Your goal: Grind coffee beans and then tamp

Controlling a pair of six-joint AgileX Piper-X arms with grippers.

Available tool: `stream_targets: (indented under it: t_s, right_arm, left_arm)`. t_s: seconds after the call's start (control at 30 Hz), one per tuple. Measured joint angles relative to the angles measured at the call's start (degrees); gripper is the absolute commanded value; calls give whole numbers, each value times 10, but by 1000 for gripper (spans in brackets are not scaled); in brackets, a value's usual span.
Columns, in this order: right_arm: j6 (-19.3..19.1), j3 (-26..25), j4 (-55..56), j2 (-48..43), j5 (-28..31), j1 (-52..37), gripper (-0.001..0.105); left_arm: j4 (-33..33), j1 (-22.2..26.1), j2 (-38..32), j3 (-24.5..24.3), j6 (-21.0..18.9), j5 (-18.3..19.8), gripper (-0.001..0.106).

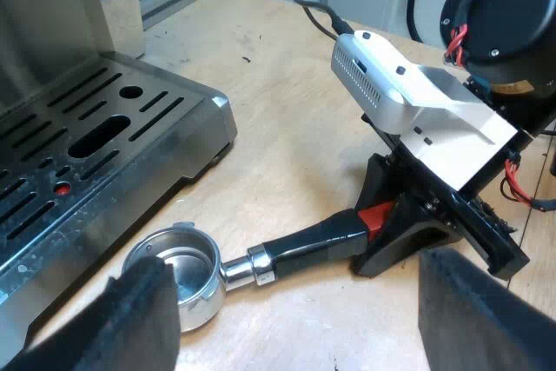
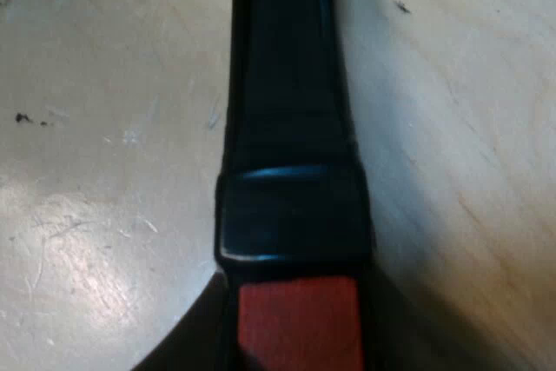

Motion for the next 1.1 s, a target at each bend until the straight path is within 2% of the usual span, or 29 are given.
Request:
stream_targets:
  t_s: [0.33, 0.57, 0.87, 0.97, 1.07, 1.1]
  right_arm:
    - [0, -5, 13, 2, -14, 0, 0]
    - [0, -10, 39, 2, -16, 0, 0]
    - [9, -14, 55, 2, -16, 0, 0]
    - [16, -14, 56, 2, -16, 0, 14]
    - [35, -23, 69, 2, -18, 0, 41]
    - [36, -24, 72, 2, -19, 0, 44]
  left_arm:
    - [5, 0, 0, 0, 0, -2, 62]
    - [31, 0, 0, 0, 1, -42, 62]
    - [31, 0, 0, 0, 2, -45, 62]
    - [31, 0, 0, 0, 2, -45, 62]
    - [31, 0, 0, 0, 2, -45, 62]
    - [31, 0, 0, 0, 2, -45, 62]
